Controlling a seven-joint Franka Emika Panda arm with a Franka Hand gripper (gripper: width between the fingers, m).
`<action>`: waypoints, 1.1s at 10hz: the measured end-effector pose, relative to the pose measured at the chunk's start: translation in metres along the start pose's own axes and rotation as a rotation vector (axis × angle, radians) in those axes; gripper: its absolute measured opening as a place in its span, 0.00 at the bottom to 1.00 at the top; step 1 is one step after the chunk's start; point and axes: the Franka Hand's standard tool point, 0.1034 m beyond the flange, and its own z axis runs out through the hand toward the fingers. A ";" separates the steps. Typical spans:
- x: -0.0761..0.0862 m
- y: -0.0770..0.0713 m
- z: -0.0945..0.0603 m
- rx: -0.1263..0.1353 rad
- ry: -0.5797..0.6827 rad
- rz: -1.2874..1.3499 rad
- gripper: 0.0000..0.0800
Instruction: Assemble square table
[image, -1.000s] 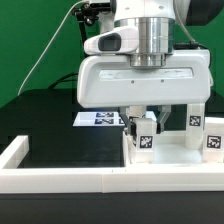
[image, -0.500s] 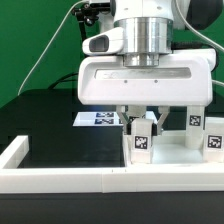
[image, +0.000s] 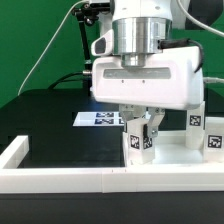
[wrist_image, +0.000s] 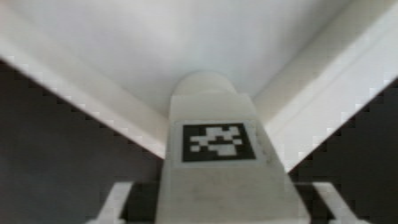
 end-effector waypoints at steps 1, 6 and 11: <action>0.000 0.000 -0.001 -0.010 -0.010 0.092 0.36; -0.003 -0.001 -0.001 -0.006 -0.017 -0.035 0.76; -0.003 0.001 -0.001 -0.014 -0.037 -0.656 0.81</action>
Offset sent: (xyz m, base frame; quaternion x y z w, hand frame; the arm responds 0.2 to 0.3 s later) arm 0.0000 0.0000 0.0000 0.0000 0.0000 -0.0650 0.9979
